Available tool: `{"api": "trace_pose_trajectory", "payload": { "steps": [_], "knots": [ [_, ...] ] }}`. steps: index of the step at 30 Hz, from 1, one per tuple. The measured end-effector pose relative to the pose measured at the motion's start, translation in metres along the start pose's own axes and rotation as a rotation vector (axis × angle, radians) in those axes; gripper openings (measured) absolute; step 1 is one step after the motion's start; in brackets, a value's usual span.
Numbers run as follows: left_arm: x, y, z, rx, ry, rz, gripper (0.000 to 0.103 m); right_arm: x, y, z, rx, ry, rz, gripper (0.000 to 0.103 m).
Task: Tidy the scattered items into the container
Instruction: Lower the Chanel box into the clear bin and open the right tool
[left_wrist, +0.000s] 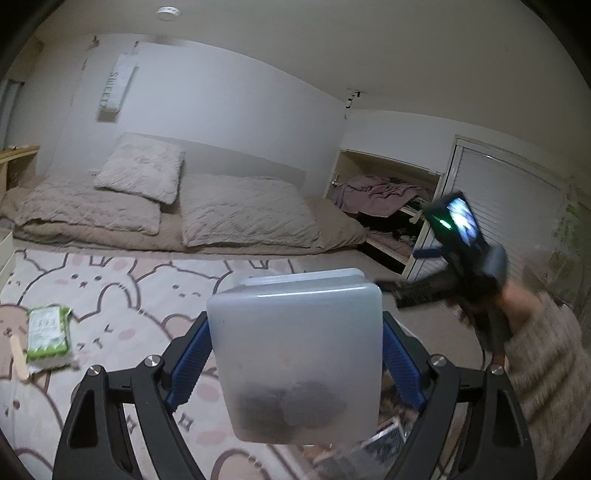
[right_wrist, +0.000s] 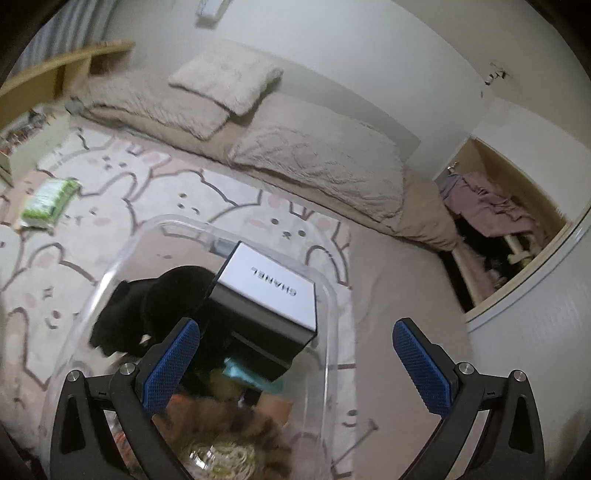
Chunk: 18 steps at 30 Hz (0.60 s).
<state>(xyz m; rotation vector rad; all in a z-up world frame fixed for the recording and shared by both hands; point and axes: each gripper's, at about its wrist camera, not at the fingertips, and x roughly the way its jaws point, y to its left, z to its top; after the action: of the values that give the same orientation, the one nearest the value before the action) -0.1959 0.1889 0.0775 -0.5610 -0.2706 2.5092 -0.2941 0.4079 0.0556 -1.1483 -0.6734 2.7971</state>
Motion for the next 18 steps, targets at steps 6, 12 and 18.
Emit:
{"api": "trace_pose_trajectory", "payload": {
  "steps": [6, 12, 18],
  "knots": [
    [0.040, -0.020, 0.025, 0.053, 0.004, 0.049, 0.086, -0.015, -0.010, -0.037, 0.051, -0.061, 0.058, 0.103],
    [0.093, -0.023, 0.043, 0.047, 0.082, 0.057, 0.086, -0.021, -0.015, -0.062, 0.097, -0.104, 0.120, 0.103],
    [0.138, -0.037, 0.044, 0.104, 0.158, 0.098, 0.086, -0.026, -0.024, -0.078, 0.148, -0.138, 0.155, 0.103]
  ]
}}
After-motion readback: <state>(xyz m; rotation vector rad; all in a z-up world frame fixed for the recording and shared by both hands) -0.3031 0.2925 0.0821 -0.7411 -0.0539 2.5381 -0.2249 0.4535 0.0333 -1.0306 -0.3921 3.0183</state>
